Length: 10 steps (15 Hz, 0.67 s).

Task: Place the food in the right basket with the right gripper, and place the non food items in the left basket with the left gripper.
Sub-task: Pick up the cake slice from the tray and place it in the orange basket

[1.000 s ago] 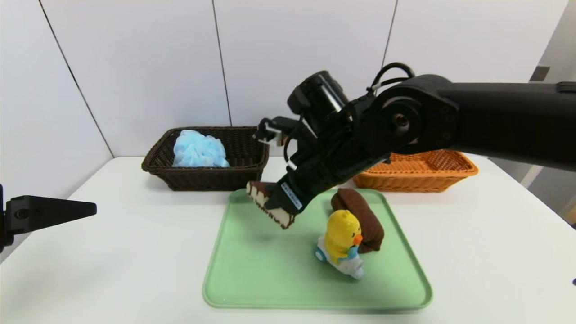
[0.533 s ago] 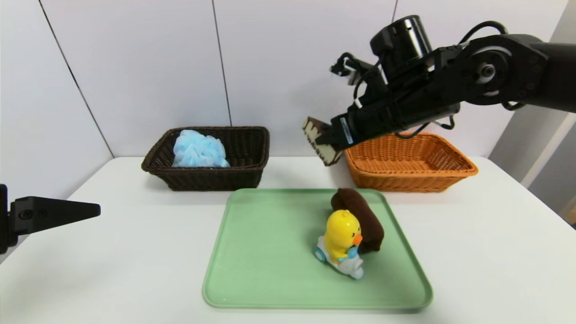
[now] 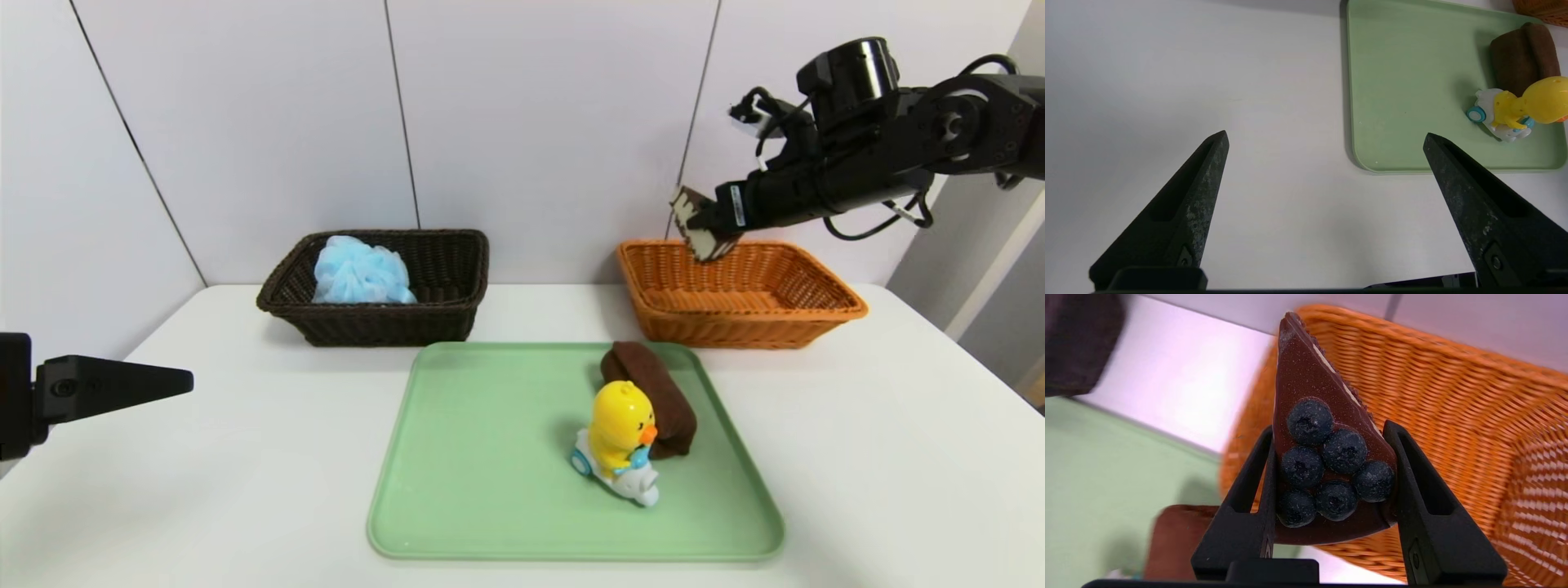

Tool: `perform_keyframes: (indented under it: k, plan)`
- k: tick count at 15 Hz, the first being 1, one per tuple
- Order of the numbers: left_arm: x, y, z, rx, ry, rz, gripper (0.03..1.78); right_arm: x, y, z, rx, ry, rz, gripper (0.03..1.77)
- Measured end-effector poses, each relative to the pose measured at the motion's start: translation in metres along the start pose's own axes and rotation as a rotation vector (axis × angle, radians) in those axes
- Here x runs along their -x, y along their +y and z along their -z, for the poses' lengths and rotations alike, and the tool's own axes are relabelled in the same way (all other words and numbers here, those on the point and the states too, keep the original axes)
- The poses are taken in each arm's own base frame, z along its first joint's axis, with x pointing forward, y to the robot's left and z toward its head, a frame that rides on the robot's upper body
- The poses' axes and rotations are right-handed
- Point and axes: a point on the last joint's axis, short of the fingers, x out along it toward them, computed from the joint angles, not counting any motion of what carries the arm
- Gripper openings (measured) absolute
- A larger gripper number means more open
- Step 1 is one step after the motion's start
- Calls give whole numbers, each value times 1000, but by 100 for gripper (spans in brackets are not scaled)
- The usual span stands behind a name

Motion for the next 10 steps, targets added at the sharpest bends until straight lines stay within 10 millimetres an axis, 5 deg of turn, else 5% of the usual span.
perform_keyframes:
  k: [4, 10]
  plan:
    - [-2, -1, -1, -2, 1, -1, 169, -19, -38, 16, -56, 57, 64, 81]
    - [-3, -1, -1, -2, 3, 1, 169, -37, -59, 30, -93, 111, 91, 81]
